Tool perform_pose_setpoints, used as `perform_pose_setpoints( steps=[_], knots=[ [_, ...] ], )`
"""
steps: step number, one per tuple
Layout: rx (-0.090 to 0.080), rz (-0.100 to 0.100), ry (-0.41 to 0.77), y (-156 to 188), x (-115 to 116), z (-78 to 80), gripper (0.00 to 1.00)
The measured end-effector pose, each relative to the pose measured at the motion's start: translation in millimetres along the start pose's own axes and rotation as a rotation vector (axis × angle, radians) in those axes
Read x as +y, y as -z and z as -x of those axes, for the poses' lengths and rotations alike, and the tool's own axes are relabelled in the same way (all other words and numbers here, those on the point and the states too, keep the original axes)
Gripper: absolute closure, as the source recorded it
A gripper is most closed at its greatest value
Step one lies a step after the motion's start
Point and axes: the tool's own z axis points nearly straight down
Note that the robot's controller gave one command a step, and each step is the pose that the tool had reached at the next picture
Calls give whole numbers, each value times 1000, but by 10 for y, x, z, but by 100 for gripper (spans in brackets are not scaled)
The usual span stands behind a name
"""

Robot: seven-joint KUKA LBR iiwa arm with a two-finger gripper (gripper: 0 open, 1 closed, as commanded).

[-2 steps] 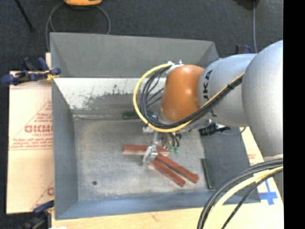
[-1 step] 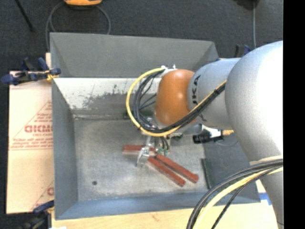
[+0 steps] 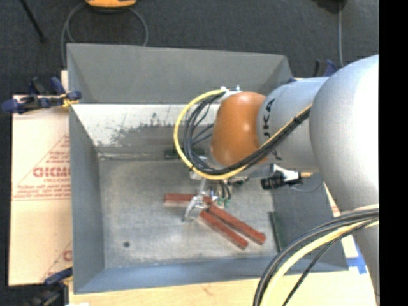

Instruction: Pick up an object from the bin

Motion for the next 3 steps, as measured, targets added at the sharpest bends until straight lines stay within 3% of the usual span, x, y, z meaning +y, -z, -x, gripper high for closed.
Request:
perform_pose_setpoints(
  steps=[1, 3],
  knots=[
    [0, -6, -38, 57, 90, -7, 100],
    [0, -6, -38, 72, 88, -10, 100]
  ],
)
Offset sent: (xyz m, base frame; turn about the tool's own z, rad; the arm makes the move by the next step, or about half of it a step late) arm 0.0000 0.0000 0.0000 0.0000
